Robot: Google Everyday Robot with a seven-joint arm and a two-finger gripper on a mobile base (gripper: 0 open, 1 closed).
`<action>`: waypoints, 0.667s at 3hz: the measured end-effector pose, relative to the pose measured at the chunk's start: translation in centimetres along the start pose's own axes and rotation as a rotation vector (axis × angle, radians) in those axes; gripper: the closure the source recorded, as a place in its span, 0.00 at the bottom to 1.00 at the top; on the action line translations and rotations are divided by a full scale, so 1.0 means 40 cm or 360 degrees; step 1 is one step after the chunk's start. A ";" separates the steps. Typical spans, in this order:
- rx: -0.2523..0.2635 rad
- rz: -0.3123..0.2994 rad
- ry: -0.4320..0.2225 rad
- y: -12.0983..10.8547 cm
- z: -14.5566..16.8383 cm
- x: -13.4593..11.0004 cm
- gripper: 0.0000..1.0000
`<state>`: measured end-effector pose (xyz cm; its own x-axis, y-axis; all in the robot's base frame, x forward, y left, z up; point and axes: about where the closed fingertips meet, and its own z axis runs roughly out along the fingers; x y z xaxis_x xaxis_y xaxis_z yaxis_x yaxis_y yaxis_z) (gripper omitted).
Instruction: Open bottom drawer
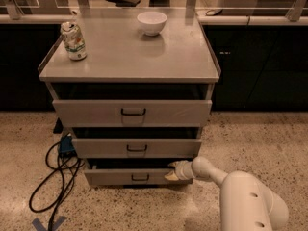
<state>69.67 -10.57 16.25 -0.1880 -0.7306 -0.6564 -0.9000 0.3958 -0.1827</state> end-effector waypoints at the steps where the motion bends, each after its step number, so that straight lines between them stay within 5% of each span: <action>1: -0.0001 0.0000 0.0000 -0.002 -0.008 -0.007 0.85; 2: -0.0030 0.0000 -0.0014 0.024 -0.015 -0.007 1.00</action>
Offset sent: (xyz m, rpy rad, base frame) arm -0.1218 -0.0476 0.0018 0.1392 0.0051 0.0854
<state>68.62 -10.32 16.69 -0.1842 -0.7256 -0.6630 -0.9074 0.3848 -0.1690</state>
